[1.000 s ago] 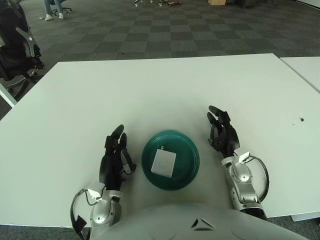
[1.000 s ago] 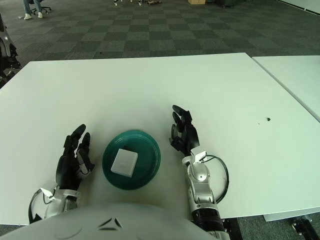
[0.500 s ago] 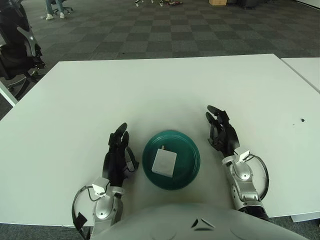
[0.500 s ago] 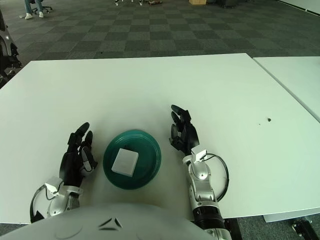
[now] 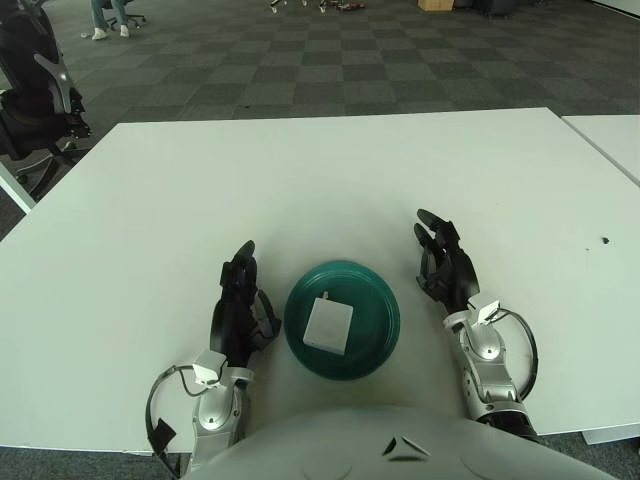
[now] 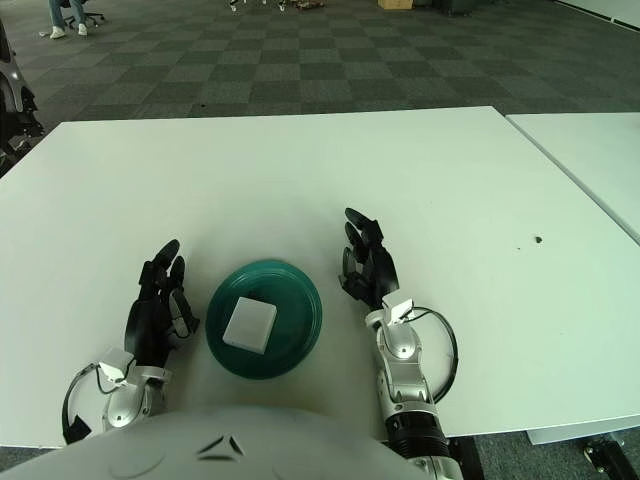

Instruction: Put the charger into the plate.

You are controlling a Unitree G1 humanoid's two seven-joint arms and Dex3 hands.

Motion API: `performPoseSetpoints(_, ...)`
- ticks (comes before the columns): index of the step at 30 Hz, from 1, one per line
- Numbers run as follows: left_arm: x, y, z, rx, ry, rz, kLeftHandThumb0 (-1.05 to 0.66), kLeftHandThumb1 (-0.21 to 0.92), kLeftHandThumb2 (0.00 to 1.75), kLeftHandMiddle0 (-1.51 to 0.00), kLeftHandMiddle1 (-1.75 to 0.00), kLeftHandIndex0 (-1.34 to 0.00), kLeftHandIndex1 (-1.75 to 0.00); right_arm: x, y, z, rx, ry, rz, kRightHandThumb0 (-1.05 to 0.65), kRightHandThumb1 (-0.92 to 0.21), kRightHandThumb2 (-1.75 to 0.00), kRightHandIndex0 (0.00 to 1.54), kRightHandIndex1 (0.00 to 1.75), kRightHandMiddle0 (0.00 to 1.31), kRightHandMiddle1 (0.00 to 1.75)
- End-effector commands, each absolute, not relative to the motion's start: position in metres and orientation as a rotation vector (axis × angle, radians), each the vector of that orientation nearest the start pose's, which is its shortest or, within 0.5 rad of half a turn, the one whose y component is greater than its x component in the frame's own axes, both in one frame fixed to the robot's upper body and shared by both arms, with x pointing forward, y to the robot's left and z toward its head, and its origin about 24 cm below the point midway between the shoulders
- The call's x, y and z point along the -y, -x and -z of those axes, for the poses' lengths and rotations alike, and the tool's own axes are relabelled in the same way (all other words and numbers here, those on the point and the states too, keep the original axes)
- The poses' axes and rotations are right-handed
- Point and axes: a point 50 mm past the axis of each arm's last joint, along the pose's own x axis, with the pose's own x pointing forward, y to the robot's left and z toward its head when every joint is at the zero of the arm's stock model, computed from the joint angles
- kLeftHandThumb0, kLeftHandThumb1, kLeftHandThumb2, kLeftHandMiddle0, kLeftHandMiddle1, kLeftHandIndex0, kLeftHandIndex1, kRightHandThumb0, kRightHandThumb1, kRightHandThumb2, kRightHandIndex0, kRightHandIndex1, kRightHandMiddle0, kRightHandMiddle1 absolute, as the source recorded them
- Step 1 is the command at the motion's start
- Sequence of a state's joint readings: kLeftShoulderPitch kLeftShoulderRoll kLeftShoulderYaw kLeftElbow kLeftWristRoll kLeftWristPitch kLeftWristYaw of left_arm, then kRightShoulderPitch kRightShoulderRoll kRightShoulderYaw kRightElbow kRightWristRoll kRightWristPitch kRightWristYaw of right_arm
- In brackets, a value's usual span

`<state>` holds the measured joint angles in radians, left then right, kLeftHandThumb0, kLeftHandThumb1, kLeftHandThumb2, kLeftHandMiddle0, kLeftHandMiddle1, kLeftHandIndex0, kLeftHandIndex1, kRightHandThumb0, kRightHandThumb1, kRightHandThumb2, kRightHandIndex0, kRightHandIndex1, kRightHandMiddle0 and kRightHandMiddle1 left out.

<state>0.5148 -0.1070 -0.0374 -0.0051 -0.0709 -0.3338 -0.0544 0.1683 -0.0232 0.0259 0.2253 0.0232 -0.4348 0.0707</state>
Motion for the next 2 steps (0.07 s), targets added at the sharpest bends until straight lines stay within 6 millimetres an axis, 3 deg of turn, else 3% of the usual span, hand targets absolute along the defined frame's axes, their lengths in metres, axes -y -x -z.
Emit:
performPoseSetpoints(1, -0.1487, -0.1258, 0.0378, -0.25, 0.166, -0.142, -0.93, 0.92, 1.08, -0.18, -0.01, 0.0, -0.51, 0.1645, -0.173, 0.0525, -0.21, 0.039, -0.017, -0.87, -0.92, -0.81, 0.13, 0.0, 0.0, 0.44)
performPoseSetpoints(2, -0.1486, -0.1257, 0.0381, -0.251, 0.168, -0.142, -0.93, 0.92, 1.08, -0.18, -0.01, 0.0, -0.51, 0.1647, -0.1726, 0.0526, -0.215, 0.038, -0.016, -0.87, -0.92, -0.82, 0.13, 0.0, 0.0, 0.44)
